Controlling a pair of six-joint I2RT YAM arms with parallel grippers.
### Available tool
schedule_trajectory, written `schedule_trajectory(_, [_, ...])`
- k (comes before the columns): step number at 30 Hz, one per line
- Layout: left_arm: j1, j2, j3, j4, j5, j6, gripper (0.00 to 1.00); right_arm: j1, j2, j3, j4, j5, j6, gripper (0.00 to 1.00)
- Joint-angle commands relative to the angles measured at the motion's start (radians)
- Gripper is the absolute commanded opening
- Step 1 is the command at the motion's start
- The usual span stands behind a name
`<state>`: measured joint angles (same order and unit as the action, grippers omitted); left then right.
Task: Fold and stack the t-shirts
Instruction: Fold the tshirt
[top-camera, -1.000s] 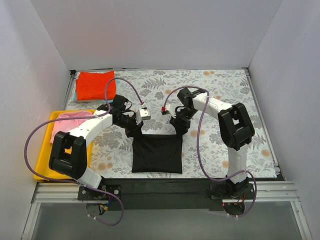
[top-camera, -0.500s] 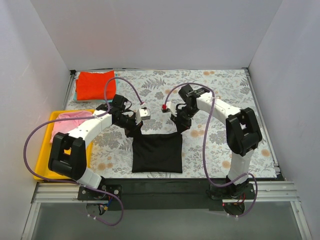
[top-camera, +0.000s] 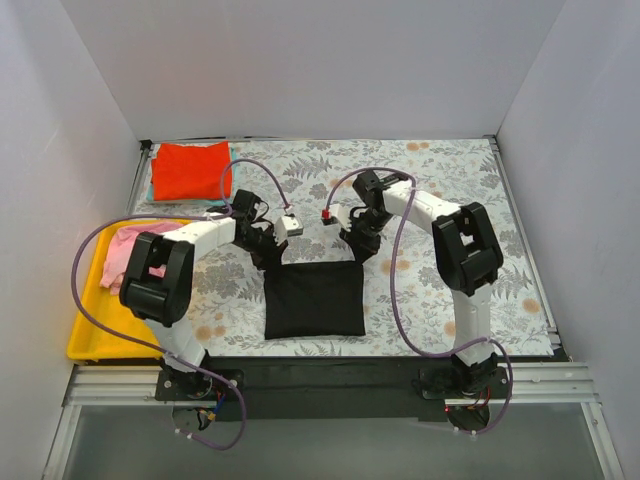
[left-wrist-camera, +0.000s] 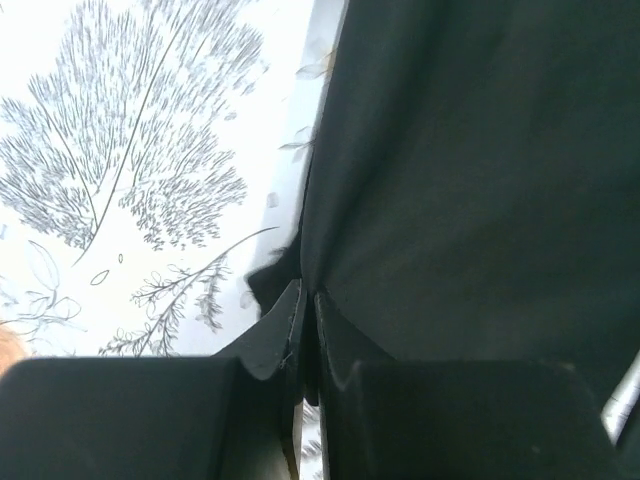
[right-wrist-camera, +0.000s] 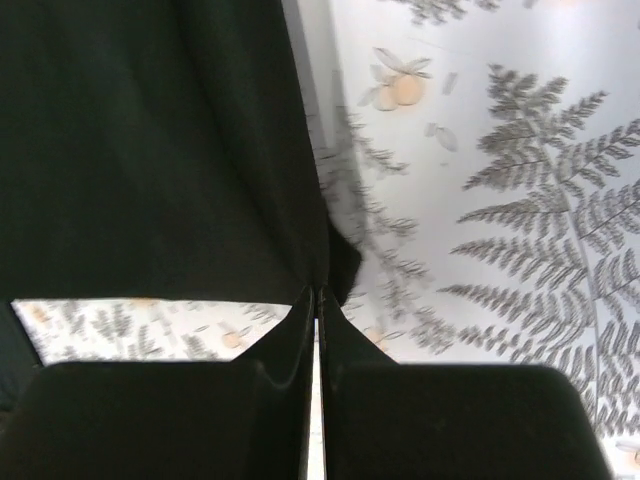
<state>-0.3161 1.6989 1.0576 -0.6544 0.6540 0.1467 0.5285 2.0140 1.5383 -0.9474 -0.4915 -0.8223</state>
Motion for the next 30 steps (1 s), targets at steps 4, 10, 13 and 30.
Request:
schedule_trajectory(4, [0.020, 0.102, 0.061, 0.147, -0.060, -0.065, 0.00, -0.045, 0.120, 0.121, 0.036, 0.059, -0.003, 0.01])
schedule_trajectory(10, [0.022, 0.233, 0.185, 0.171, -0.106, -0.096, 0.03, -0.088, 0.196, 0.238, 0.061, 0.117, 0.034, 0.01])
schedule_trajectory(13, [0.028, 0.306, 0.280, 0.159, -0.117, -0.122, 0.04, -0.104, 0.216, 0.287, 0.067, 0.142, 0.054, 0.01])
schedule_trajectory(30, [0.081, -0.180, 0.172, 0.120, 0.277, -0.720, 0.83, -0.176, -0.214, 0.051, 0.168, -0.453, 0.593, 0.98])
